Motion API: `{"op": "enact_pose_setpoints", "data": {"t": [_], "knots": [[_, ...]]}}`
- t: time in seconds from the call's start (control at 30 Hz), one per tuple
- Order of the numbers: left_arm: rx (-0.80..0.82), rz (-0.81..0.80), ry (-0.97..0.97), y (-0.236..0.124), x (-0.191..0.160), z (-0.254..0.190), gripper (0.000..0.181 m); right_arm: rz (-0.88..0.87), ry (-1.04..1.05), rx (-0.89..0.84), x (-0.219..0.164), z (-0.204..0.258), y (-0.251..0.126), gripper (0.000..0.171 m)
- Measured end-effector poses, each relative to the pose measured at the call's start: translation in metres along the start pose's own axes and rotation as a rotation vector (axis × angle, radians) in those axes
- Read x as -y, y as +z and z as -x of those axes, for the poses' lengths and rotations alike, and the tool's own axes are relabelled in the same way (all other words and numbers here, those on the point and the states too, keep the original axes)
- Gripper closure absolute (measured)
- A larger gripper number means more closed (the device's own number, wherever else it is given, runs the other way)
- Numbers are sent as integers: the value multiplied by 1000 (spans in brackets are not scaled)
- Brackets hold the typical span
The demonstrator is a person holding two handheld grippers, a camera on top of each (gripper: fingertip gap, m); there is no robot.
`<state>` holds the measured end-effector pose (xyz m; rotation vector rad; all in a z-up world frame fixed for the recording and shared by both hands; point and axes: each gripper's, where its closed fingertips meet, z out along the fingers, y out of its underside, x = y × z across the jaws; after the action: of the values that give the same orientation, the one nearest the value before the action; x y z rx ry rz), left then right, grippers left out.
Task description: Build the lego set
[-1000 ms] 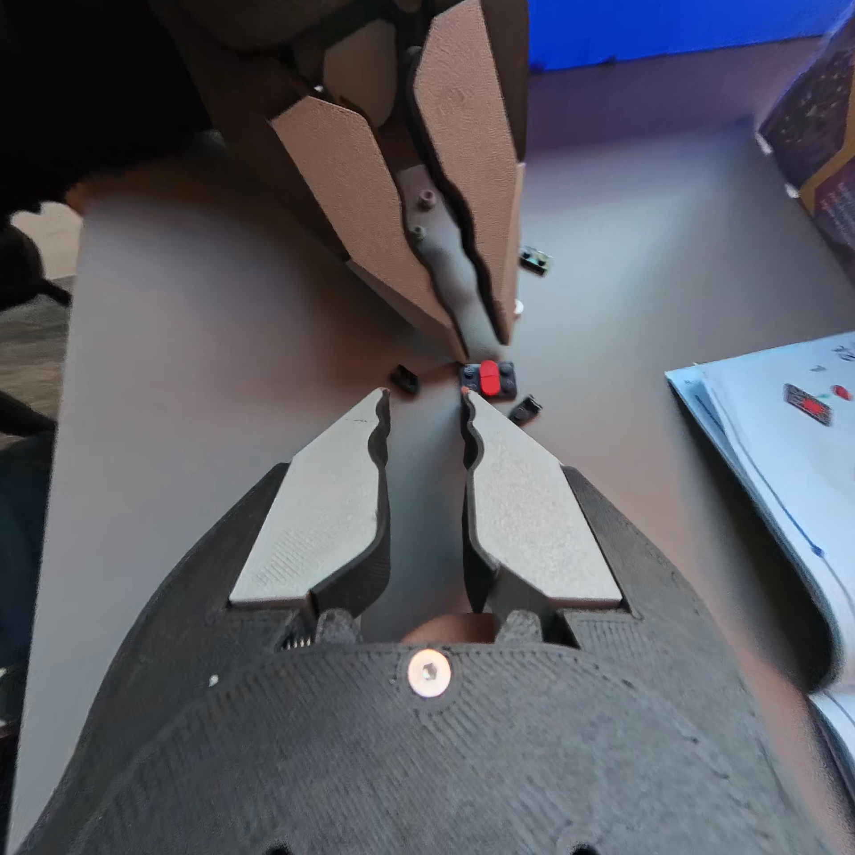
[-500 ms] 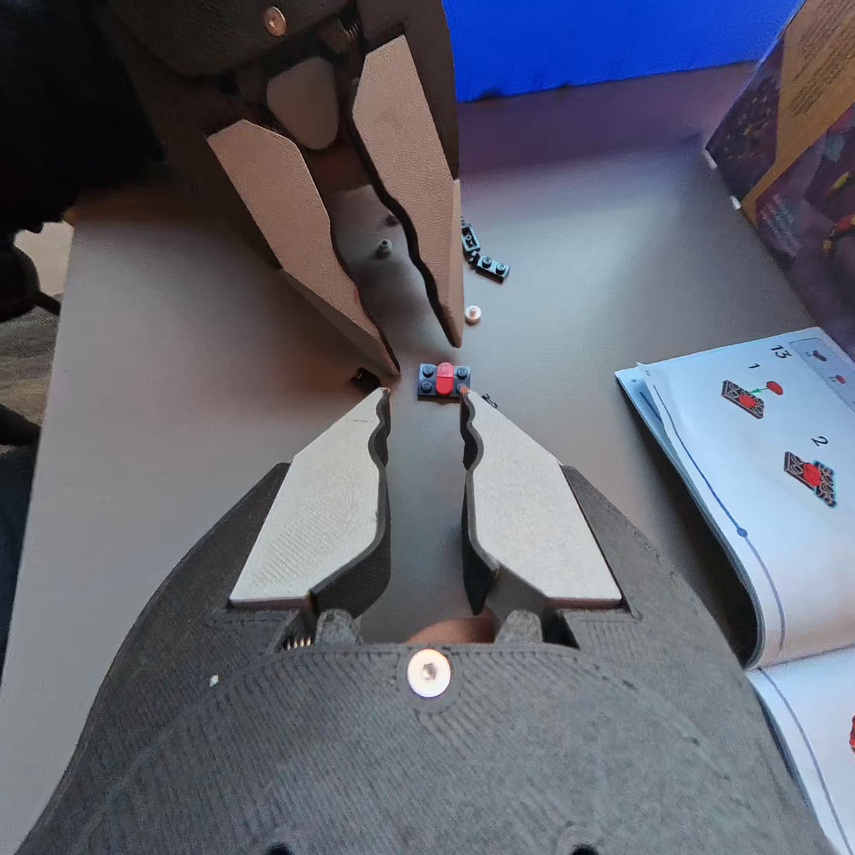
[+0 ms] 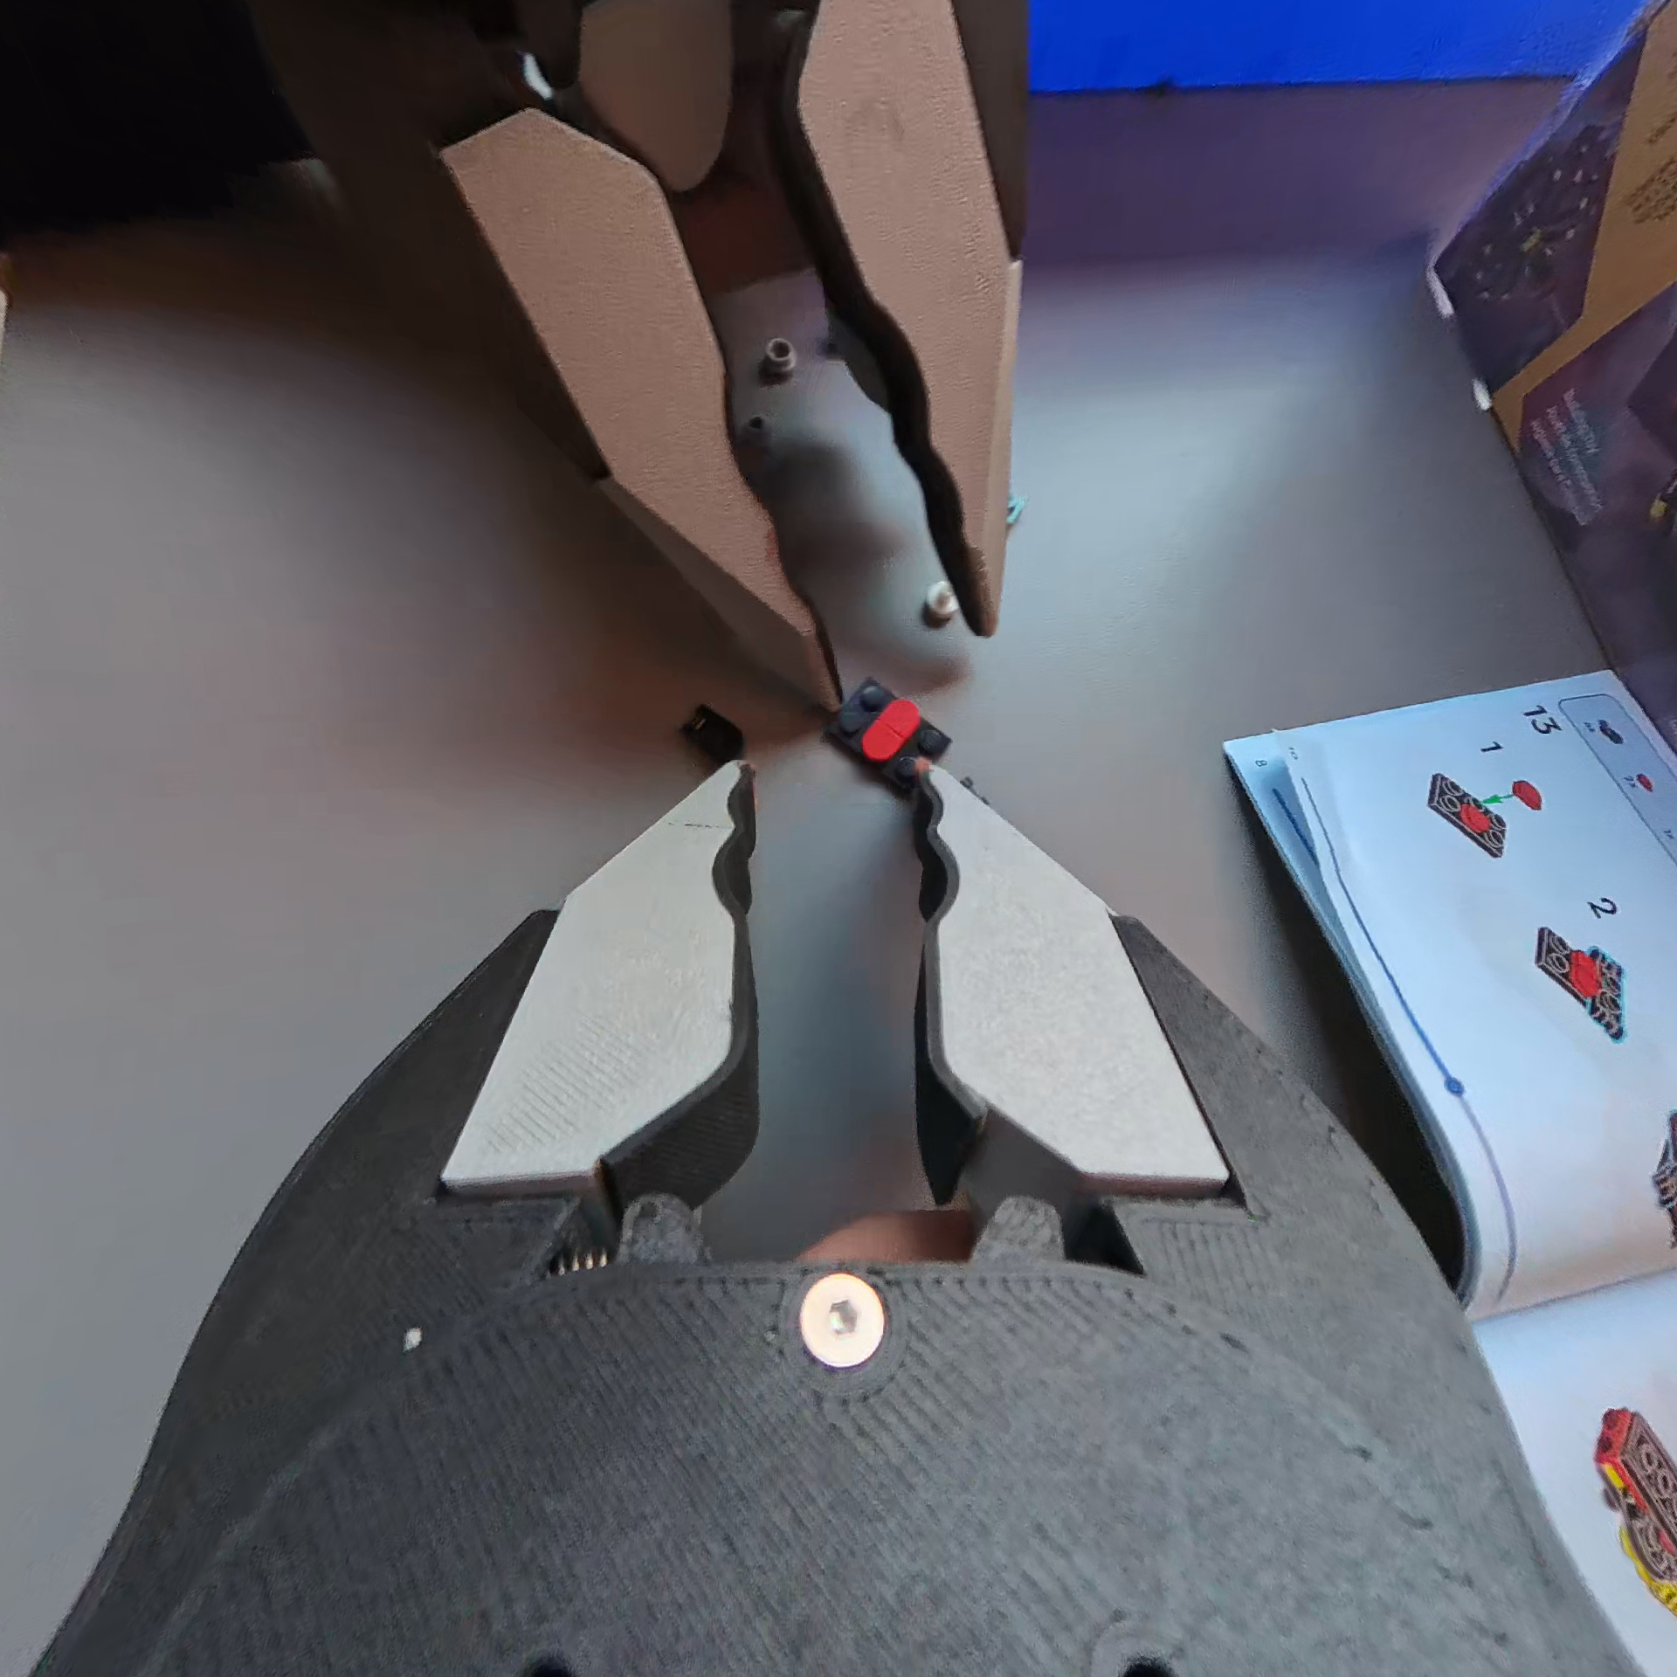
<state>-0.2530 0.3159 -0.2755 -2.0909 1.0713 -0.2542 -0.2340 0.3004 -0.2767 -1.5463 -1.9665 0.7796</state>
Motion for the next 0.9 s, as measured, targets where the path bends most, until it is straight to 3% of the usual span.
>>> {"op": "enact_pose_setpoints", "data": {"t": [0.03,0.17,0.43,0.9], "knots": [[8,3,1,-1,-1,2,149,2,-7,11,0,4,-1,137],[33,20,15,-3,-4,5,150,-10,-8,21,0,9,-8,139],[7,-28,59,-2,9,-5,154,8,-35,-90,-9,-28,-33,144],[-41,-29,70,8,10,-16,160,135,-385,115,1,-27,-15,161]]}}
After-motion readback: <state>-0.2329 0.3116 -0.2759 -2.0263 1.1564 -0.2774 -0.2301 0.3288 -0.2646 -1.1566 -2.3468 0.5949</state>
